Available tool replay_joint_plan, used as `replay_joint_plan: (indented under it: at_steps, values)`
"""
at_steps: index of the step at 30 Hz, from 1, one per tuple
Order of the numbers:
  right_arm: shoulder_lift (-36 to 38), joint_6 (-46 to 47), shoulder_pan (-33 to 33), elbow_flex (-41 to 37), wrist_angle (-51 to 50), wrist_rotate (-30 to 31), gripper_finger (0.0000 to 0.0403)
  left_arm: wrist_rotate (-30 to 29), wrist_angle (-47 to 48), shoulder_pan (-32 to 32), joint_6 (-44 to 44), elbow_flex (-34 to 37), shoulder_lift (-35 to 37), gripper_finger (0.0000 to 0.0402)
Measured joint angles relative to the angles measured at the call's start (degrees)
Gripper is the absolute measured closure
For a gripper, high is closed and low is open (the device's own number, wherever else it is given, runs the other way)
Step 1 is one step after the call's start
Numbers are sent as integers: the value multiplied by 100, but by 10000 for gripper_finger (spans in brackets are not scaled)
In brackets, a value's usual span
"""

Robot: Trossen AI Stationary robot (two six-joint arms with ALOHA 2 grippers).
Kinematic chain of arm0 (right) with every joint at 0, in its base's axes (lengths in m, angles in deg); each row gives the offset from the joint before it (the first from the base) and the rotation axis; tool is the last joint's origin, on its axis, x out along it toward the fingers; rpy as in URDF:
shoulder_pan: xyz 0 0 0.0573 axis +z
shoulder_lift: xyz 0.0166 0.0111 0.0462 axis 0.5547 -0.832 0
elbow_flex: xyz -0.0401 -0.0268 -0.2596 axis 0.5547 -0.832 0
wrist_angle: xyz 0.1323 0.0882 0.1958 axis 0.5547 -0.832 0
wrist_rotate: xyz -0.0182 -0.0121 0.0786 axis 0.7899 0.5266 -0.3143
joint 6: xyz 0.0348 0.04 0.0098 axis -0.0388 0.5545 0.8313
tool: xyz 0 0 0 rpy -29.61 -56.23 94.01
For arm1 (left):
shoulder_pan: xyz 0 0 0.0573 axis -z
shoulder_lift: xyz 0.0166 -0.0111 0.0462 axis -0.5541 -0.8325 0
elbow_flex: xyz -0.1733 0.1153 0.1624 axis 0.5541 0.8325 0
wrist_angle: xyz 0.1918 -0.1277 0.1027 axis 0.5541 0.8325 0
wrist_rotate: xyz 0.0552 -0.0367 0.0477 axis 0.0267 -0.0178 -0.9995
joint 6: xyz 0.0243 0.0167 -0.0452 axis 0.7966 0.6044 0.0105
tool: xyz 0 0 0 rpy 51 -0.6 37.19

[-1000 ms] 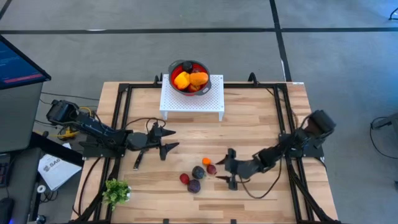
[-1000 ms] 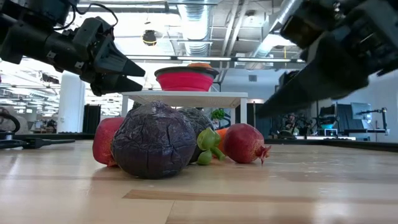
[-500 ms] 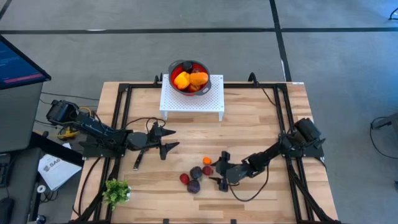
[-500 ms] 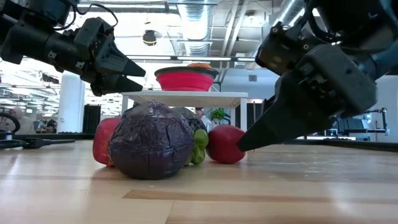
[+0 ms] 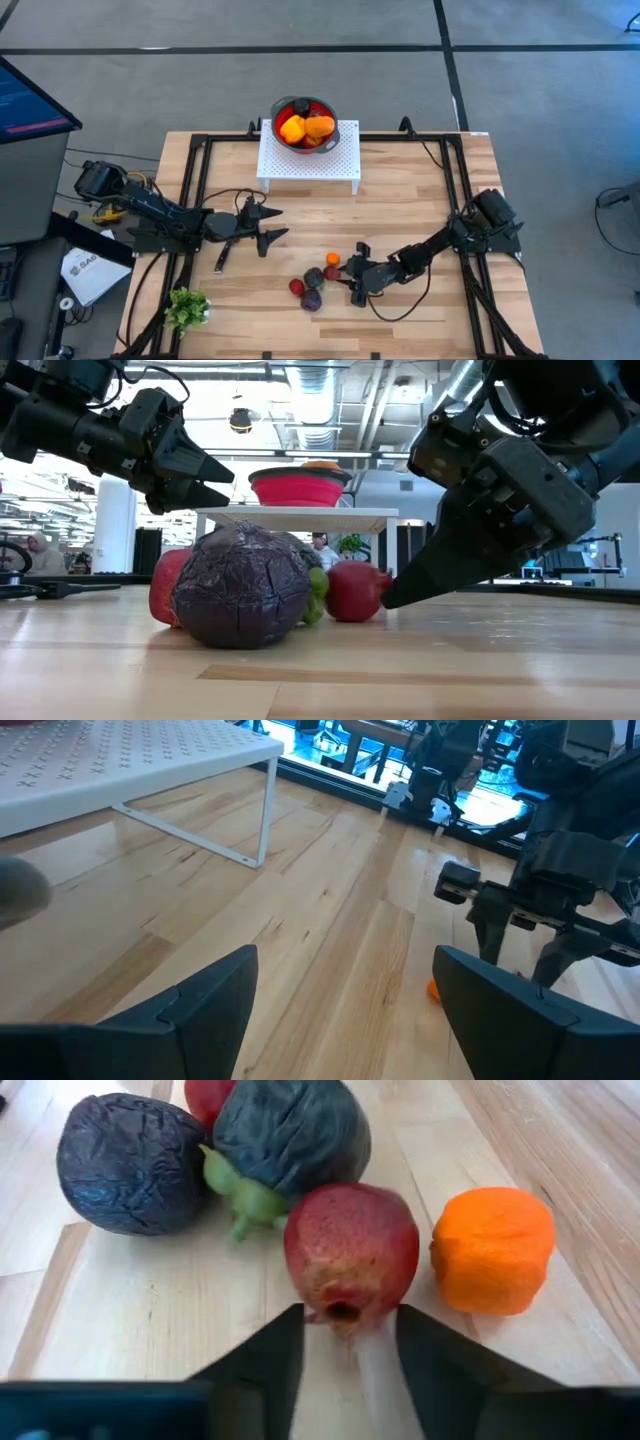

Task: Pick & Place Fruit
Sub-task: Put the right red pomegranate into the red strainer bowl on the shelf

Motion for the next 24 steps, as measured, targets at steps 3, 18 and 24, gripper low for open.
replay_joint_plan:
  at_steps: [3, 18, 24]
  values:
    - [4, -54, 15, 0, 1, 0, 299, 0, -33, 11, 23, 0, 0, 108]
    - [337, -124, -13, 2, -196, -19, 348, 17, -416, 107, 297, -2, 0, 108]
    - [337, 54, -106, 2, -289, 2, 260, 13, -416, 105, 298, -2, 0, 108]
